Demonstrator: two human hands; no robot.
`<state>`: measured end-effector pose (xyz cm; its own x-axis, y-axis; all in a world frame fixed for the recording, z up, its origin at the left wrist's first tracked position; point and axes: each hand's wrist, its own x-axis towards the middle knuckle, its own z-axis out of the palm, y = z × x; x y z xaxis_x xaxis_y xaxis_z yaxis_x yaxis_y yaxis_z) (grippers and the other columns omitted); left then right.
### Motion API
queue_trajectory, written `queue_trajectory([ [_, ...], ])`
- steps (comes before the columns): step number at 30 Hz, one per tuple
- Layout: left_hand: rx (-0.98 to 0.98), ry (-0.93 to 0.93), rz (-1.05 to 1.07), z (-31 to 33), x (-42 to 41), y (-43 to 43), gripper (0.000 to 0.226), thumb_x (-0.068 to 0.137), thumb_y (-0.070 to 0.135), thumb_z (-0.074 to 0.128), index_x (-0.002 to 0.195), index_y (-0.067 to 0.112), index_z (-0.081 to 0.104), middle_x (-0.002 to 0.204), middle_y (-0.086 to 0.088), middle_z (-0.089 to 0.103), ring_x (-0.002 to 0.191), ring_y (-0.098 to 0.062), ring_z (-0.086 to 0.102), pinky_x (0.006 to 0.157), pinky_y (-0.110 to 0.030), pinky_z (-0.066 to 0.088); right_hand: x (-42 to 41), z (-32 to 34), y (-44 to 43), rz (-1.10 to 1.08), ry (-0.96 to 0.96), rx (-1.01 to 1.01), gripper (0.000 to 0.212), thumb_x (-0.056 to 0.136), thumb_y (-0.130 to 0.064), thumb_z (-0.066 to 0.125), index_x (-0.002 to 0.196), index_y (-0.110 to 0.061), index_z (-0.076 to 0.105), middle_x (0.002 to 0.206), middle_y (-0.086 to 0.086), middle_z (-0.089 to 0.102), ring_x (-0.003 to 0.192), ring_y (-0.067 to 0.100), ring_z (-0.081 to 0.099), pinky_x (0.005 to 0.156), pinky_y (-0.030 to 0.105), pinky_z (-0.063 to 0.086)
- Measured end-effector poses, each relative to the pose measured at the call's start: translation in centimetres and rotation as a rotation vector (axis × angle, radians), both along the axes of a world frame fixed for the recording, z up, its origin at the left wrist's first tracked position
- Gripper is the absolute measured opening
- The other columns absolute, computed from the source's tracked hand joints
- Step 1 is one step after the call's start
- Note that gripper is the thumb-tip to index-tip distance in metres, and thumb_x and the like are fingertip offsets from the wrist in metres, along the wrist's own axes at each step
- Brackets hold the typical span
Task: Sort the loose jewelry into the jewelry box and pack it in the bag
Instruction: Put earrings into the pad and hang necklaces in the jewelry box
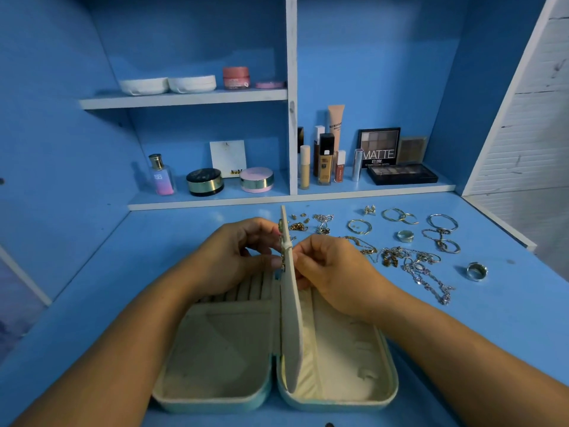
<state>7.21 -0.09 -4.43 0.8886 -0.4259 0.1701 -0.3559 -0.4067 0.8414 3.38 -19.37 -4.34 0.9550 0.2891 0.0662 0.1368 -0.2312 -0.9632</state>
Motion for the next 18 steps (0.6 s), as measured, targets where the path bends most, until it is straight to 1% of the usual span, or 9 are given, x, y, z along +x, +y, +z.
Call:
queue_trajectory([
  [2, -0.004, -0.002, 0.001, -0.08, 0.05, 0.03, 0.031, 0.073, 0.027, 0.074, 0.102, 0.025, 0.066, 0.103, 0.0, 0.072, 0.102, -0.024, 0.066, 0.089, -0.058, 0.05, -0.08, -0.04, -0.12, -0.007, 0.026, 0.008, 0.016, 0.095, -0.012, 0.053, 0.092, 0.002, 0.06, 0.075, 0.005, 0.069, 0.066, 0.008, 0.067, 0.067, 0.02, 0.056],
  [4, -0.006, -0.005, 0.0, -0.08, 0.07, 0.04, 0.029, 0.073, 0.027, 0.074, 0.101, 0.028, 0.065, 0.103, 0.0, 0.072, 0.101, -0.023, 0.067, 0.084, -0.053, 0.051, -0.22, -0.02, -0.23, -0.014, 0.047, 0.003, 0.016, 0.095, -0.012, 0.053, 0.091, 0.002, 0.06, 0.073, 0.005, 0.07, 0.066, 0.012, 0.068, 0.068, 0.023, 0.057],
  [7, -0.009, 0.0, -0.009, -0.06, 0.17, 0.13, 0.028, 0.077, 0.021, 0.076, 0.099, 0.033, 0.063, 0.105, -0.002, 0.072, 0.102, -0.022, 0.067, 0.073, -0.04, 0.049, -0.37, 0.1, -0.2, -0.024, 0.059, -0.021, 0.017, 0.095, -0.014, 0.055, 0.091, 0.002, 0.061, 0.067, -0.001, 0.069, 0.061, 0.008, 0.067, 0.063, 0.018, 0.055],
  [10, -0.002, -0.001, -0.024, 0.0, 0.2, 0.19, 0.029, 0.081, 0.018, 0.075, 0.097, 0.039, 0.063, 0.106, -0.001, 0.072, 0.101, -0.02, 0.067, 0.072, -0.031, 0.045, -0.41, 0.22, -0.05, -0.037, 0.049, -0.075, 0.018, 0.095, -0.016, 0.055, 0.089, -0.001, 0.062, 0.058, -0.007, 0.066, 0.052, 0.001, 0.062, 0.054, 0.012, 0.047],
  [12, 0.003, -0.005, -0.028, 0.0, 0.23, 0.24, 0.029, 0.081, 0.019, 0.074, 0.096, 0.041, 0.063, 0.104, 0.0, 0.072, 0.099, -0.019, 0.067, 0.071, -0.029, 0.044, -0.39, 0.23, 0.02, -0.042, 0.033, -0.107, 0.018, 0.095, -0.018, 0.055, 0.086, -0.005, 0.062, 0.058, -0.007, 0.066, 0.051, 0.0, 0.061, 0.053, 0.011, 0.045],
  [13, 0.004, -0.005, -0.028, -0.02, 0.25, 0.25, 0.028, 0.082, 0.019, 0.075, 0.098, 0.039, 0.063, 0.103, 0.0, 0.072, 0.098, -0.018, 0.067, 0.071, -0.029, 0.043, -0.39, 0.26, 0.04, -0.045, 0.029, -0.113, 0.018, 0.096, -0.019, 0.055, 0.087, -0.005, 0.063, 0.058, -0.007, 0.066, 0.051, 0.0, 0.06, 0.053, 0.01, 0.045],
  [16, 0.0, -0.007, -0.03, -0.1, 0.29, 0.21, 0.025, 0.079, 0.023, 0.075, 0.1, 0.032, 0.064, 0.101, 0.001, 0.072, 0.096, -0.019, 0.067, 0.071, -0.029, 0.045, -0.4, 0.23, 0.04, -0.055, 0.031, -0.108, 0.02, 0.096, -0.018, 0.053, 0.091, -0.001, 0.062, 0.058, -0.006, 0.065, 0.049, -0.002, 0.059, 0.05, 0.009, 0.043],
  [18, -0.009, -0.006, -0.031, -0.13, 0.28, 0.19, 0.024, 0.078, 0.025, 0.074, 0.098, 0.034, 0.064, 0.099, 0.001, 0.072, 0.095, -0.019, 0.067, 0.071, -0.029, 0.045, -0.38, 0.17, 0.03, -0.064, 0.031, -0.097, 0.02, 0.097, -0.018, 0.052, 0.091, -0.001, 0.062, 0.058, -0.006, 0.064, 0.048, -0.001, 0.058, 0.05, 0.009, 0.043],
])
